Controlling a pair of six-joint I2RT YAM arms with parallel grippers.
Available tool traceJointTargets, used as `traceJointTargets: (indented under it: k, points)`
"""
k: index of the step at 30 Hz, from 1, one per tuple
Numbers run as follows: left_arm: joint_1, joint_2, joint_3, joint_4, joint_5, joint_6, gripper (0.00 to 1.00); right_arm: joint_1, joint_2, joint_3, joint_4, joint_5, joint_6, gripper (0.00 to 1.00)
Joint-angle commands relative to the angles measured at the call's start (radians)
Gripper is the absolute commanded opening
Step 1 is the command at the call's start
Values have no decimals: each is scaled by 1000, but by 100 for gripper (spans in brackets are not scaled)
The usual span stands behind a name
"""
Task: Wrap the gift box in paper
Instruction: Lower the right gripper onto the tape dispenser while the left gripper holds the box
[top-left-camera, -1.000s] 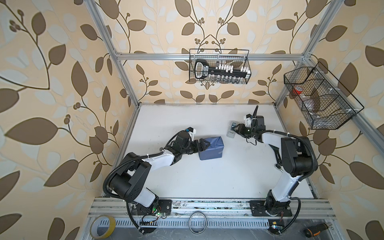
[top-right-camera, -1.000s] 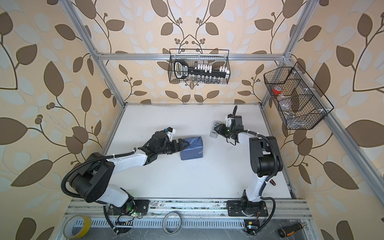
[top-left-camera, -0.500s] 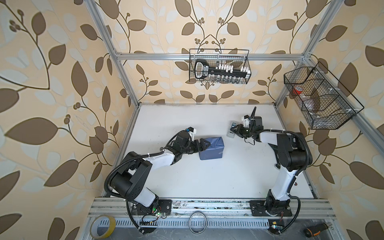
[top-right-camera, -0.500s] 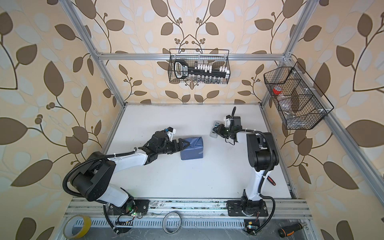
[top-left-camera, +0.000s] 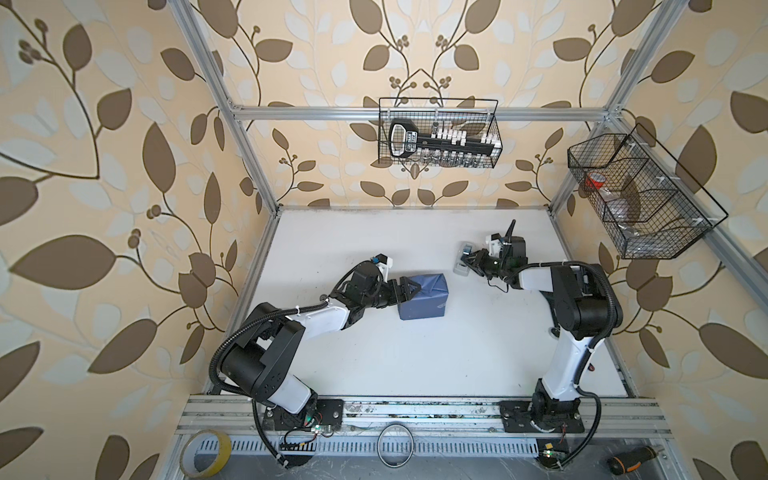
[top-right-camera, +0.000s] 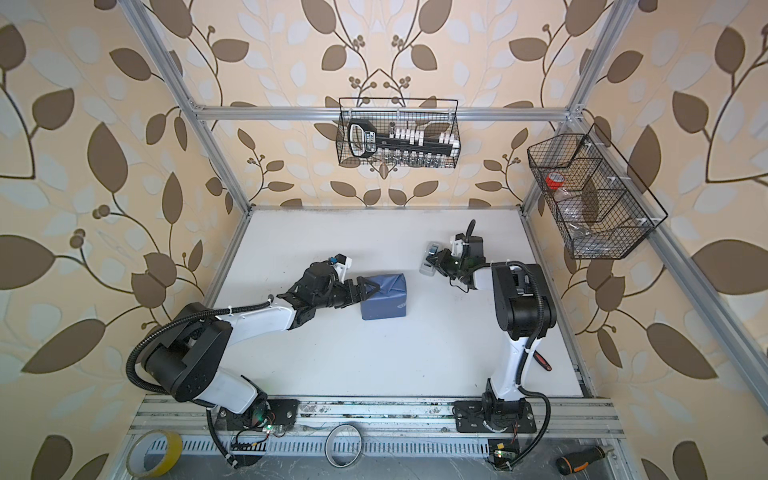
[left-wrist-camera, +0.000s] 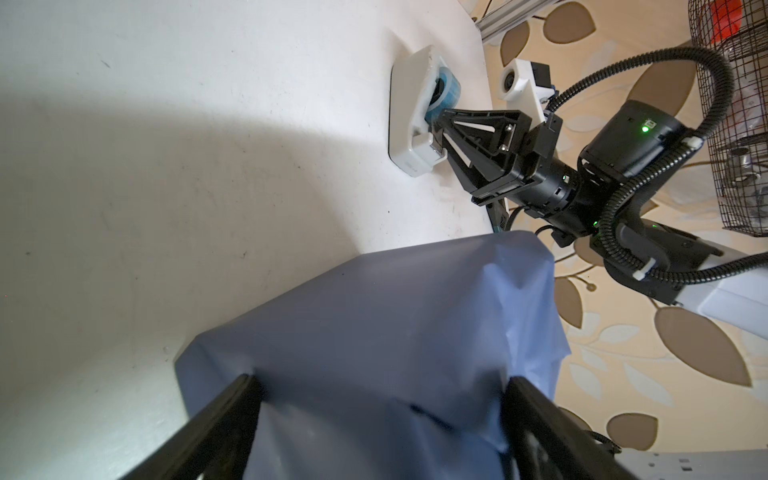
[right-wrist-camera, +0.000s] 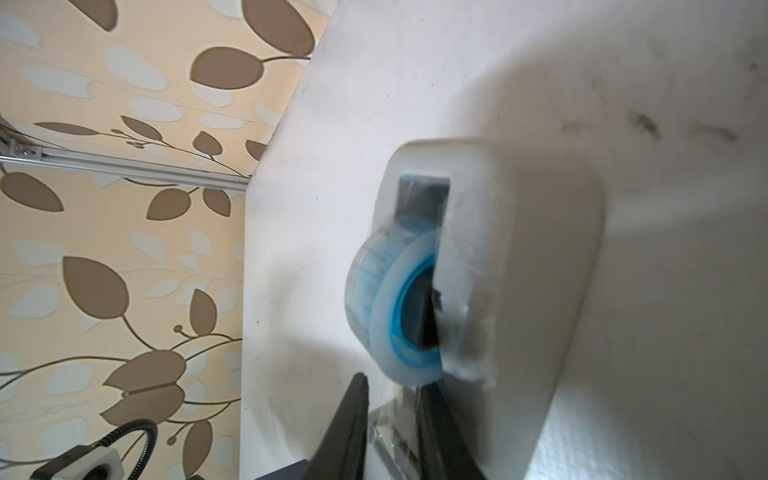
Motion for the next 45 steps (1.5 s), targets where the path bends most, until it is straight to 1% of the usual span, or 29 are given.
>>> traceJointTargets:
  k: [1, 8, 20, 27, 31, 33, 35, 45]
  points:
    - [-1, 30, -20, -145, -6, 6, 92, 0, 39, -35, 49, -9, 69, 23]
    - [0, 32, -19, -145, -6, 6, 91, 0, 68, -52, 125, -26, 134, 21]
    - [0, 34, -16, -146, -9, 8, 91, 0, 89, -64, 203, -45, 189, 15]
    - [0, 38, -16, -146, -11, 8, 91, 0, 95, -64, 287, -76, 256, 11]
    - [0, 38, -16, -146, -12, 8, 91, 0, 85, -63, 292, -76, 262, 8]
    - [0, 38, -16, -147, -12, 9, 91, -1, 82, -63, 299, -82, 267, 4]
    - [-1, 38, -15, -148, -12, 9, 91, -2, 77, -68, 324, -84, 287, 0]
    - [0, 34, -16, -152, -16, 14, 91, -3, 59, -91, 504, -130, 447, 0]
